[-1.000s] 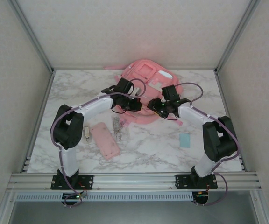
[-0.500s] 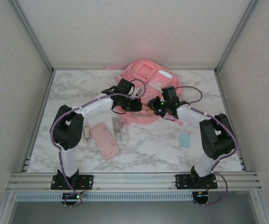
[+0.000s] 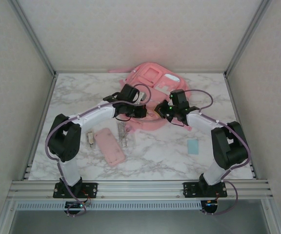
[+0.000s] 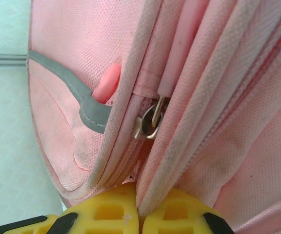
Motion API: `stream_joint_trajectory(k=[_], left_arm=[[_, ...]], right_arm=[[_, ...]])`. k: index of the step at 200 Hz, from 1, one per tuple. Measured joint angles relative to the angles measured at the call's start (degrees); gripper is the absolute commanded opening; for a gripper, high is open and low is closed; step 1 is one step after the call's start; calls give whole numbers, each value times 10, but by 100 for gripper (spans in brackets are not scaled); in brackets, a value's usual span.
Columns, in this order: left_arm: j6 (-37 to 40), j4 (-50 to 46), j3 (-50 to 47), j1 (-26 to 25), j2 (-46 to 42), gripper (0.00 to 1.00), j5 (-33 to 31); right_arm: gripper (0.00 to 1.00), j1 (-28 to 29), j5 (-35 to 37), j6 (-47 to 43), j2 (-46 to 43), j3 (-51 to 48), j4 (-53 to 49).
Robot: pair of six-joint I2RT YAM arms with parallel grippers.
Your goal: Pack the student bag
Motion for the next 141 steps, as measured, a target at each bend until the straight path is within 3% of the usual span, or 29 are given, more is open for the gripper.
stream_joint_trajectory(k=[70, 141], left_arm=[[-44, 44, -32, 10, -20, 0, 47], [-187, 177, -104, 10, -20, 0, 59]], right_arm=[[1, -16, -41, 4, -12, 0, -2], [0, -30, -50, 47, -3, -13, 17]])
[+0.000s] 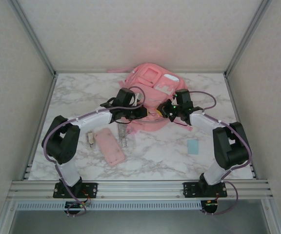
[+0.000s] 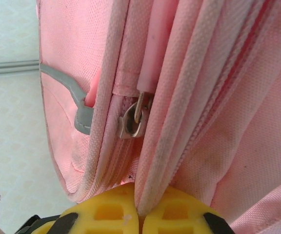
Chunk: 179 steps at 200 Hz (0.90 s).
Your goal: Pack the student bag
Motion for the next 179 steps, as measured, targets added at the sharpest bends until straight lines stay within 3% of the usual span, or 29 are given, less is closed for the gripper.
stream_joint_trajectory(k=[87, 179], left_arm=[[-176, 107, -89, 51, -27, 0, -47], [-106, 37, -67, 130, -40, 0, -68]], right_arm=[[0, -1, 40, -55, -16, -37, 9], [0, -26, 16, -136, -16, -13, -35]])
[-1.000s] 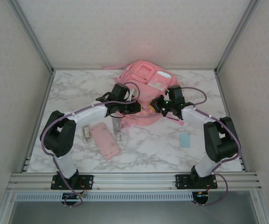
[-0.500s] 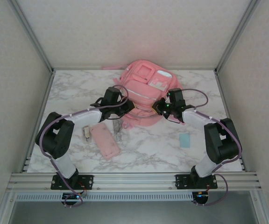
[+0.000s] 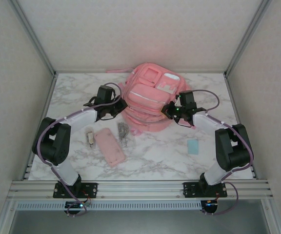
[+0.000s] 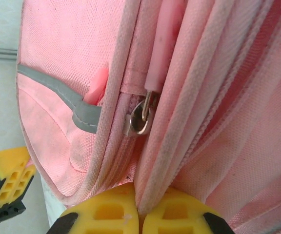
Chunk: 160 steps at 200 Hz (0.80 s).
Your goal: Pack the student bag
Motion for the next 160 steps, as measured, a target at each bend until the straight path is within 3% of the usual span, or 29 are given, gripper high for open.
stream_joint_trajectory(k=[75, 103, 160], left_arm=[[82, 32, 0, 28, 4, 0, 3], [150, 70, -7, 43, 8, 0, 41], [243, 41, 56, 53, 52, 0, 112]], right_arm=[[0, -19, -38, -37, 0, 14, -28], [0, -42, -72, -49, 0, 19, -43], [0, -80, -128, -99, 9, 57, -94]])
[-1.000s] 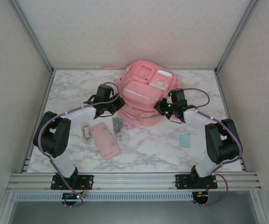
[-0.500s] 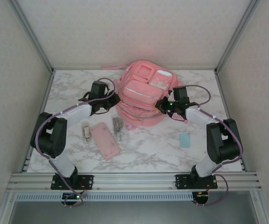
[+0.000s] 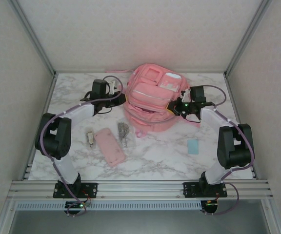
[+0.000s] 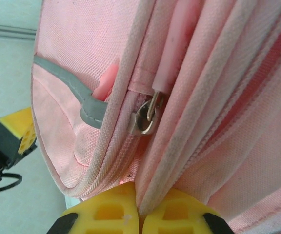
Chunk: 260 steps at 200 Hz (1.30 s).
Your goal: Pack the student bag
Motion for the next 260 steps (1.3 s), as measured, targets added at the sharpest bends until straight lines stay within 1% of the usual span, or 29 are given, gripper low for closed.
stream_joint_trajectory(k=[39, 99, 121, 143, 170, 186, 210, 238, 246, 257, 260], left_arm=[[1, -18, 43, 27, 48, 0, 21], [-2, -47, 58, 27, 56, 0, 47], [-3, -59, 102, 27, 82, 0, 50], [-6, -76, 169, 27, 133, 0, 57], [-19, -92, 241, 27, 194, 0, 75], [-28, -99, 264, 27, 213, 0, 90], [-38, -89, 250, 25, 207, 0, 93], [-51, -37, 148, 18, 151, 0, 75], [-54, -22, 116, 14, 129, 0, 68], [-57, -10, 77, 4, 96, 0, 55], [-57, -8, 70, 2, 89, 0, 51]], right_arm=[[0, -16, -12, -25, 1, 5, -22], [0, -32, -30, -46, 1, 5, -35], [0, -37, -33, -62, 1, 5, -40], [0, -40, -39, -76, 1, 4, -40], [0, -41, -40, -96, 1, 2, -39], [0, -42, -40, -108, 2, 1, -40], [0, -43, -31, -123, 10, 1, -47], [0, -47, -8, -130, 33, 17, -82], [8, -50, 4, -132, 42, 28, -97], [27, -55, 22, -131, 53, 45, -116], [31, -56, 28, -134, 55, 50, -121]])
